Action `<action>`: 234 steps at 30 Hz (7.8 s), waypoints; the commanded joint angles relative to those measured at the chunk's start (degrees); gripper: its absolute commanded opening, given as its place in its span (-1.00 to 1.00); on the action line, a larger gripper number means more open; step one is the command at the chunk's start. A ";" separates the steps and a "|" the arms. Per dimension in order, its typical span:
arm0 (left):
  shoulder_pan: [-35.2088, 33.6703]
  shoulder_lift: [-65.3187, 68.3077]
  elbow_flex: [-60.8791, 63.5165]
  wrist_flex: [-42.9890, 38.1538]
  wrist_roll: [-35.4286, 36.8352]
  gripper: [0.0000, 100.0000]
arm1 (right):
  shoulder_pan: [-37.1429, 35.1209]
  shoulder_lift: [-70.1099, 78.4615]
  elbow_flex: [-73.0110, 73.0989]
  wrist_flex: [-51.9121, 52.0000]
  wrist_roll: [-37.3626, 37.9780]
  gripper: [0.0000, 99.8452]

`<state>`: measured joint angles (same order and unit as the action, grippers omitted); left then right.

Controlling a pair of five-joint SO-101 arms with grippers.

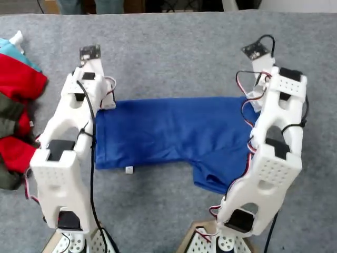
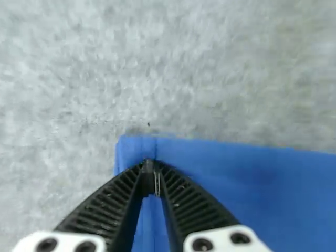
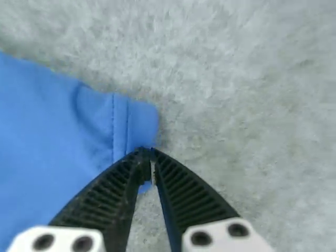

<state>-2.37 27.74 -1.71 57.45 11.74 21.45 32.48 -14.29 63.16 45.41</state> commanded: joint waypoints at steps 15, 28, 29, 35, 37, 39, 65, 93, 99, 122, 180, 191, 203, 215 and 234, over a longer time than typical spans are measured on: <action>-1.89 -14.95 -4.35 4.31 -2.20 -0.94 | 0.53 -18.07 -0.04 10.37 2.99 -0.97; 10.68 -38.07 33.54 -1.67 -6.07 -0.94 | 0.53 -30.02 13.23 16.88 5.98 -0.97; 10.59 -38.51 36.88 -4.13 -6.07 -0.94 | 0.88 -30.20 16.31 15.21 5.98 -0.97; 7.69 -38.77 44.35 -5.63 -6.51 -0.94 | 2.11 -30.11 30.64 3.08 5.98 -0.97; 6.02 -38.77 44.70 -5.63 -6.51 -0.94 | 2.11 -29.76 34.24 -1.67 5.98 -0.97; 4.53 -38.77 44.97 -5.45 -6.51 -0.94 | 2.11 -29.67 37.76 -6.42 5.98 -0.97; 3.65 -38.07 44.18 -1.41 -12.66 -0.94 | 2.81 -23.34 37.23 -11.96 5.63 -0.97; 1.71 -59.16 45.14 10.55 -13.10 -0.94 | -3.34 -54.11 38.90 22.07 34.29 -0.96; 1.71 -58.64 49.01 10.20 -13.10 -0.94 | -2.73 -63.78 56.92 22.59 46.68 -0.66; -3.65 -58.55 49.63 10.64 -13.01 -0.94 | -2.81 -78.11 94.81 0.00 56.62 -0.59; -3.56 -58.55 49.63 9.67 -13.01 -0.93 | -16.62 -22.20 19.47 11.69 42.55 -0.86; -3.38 -58.55 49.63 8.18 -13.01 -0.93 | -16.53 -22.37 12.88 12.04 28.66 -0.55; -3.91 -58.55 42.33 12.40 -4.22 -0.57 | -5.63 -28.88 8.40 22.15 7.03 -0.97; -6.02 -38.68 33.45 5.71 0.79 -0.44 | 10.11 -27.03 18.68 7.56 2.73 -0.97; -6.37 -5.89 15.43 10.81 0.70 -0.95 | 21.10 -26.77 40.92 -16.18 -7.82 -0.97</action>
<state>-8.18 19.91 15.25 67.47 12.18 40.97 6.46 24.75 51.30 40.92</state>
